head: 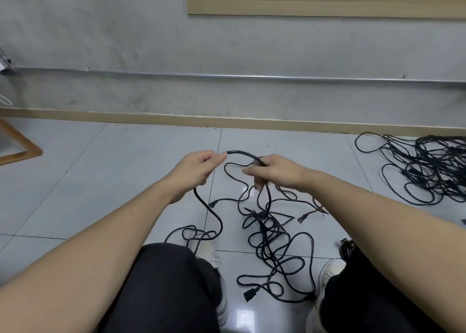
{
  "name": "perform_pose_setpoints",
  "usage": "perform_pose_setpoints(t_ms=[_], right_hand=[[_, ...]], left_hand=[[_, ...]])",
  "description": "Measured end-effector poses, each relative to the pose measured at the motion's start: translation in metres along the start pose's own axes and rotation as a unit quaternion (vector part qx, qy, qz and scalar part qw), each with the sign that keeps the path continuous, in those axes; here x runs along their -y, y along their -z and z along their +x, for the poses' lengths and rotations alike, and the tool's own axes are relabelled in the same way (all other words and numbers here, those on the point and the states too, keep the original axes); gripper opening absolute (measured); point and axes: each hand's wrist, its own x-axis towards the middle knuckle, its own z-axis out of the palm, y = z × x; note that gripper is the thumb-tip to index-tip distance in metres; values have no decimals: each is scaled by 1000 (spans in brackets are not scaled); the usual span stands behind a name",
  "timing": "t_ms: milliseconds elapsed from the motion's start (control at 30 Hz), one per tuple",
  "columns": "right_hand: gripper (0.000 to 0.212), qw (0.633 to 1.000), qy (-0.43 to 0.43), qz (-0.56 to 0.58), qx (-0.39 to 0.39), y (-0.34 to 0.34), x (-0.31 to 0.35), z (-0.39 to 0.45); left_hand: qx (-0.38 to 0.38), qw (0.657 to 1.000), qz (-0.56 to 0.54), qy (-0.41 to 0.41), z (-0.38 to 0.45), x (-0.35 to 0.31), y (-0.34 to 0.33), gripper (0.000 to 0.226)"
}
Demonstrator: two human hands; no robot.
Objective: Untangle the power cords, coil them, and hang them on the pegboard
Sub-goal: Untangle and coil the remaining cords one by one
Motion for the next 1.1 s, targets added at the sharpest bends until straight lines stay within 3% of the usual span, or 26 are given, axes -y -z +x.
perform_pose_setpoints(t_ms=[67,133,333,500,600,700,800,967,1100], right_hand=[[34,1000,-15,-2,22,11,-17,-11],[34,999,-28,-26,16,16,-31,-21],[48,992,-2,-115,-54,23,-29,-32],[39,989,-10,-140,-41,33,-35,-49],[36,995,-57,-73,-46,47,-51,-67],[34,992,-113,-19,-44,67,-68,-93],[36,991,-119,38,-51,84,-86,-114],[32,985,-46,108,-127,93,-91,-119],[30,978,-28,157,-137,95,-87,-123]], left_hand=[[-40,996,-82,-16,-1,-5,3,44],[-44,997,-60,-21,-2,-7,5,44],[73,995,60,-26,-7,-32,-17,24],[129,975,155,-98,3,-57,-66,15],[80,978,143,-132,12,-56,-86,15],[22,992,56,-107,22,-56,-90,5],[-11,993,93,-75,29,-50,-87,6],[118,959,253,-51,25,-53,-114,22],[157,924,322,-131,22,-68,-167,16]])
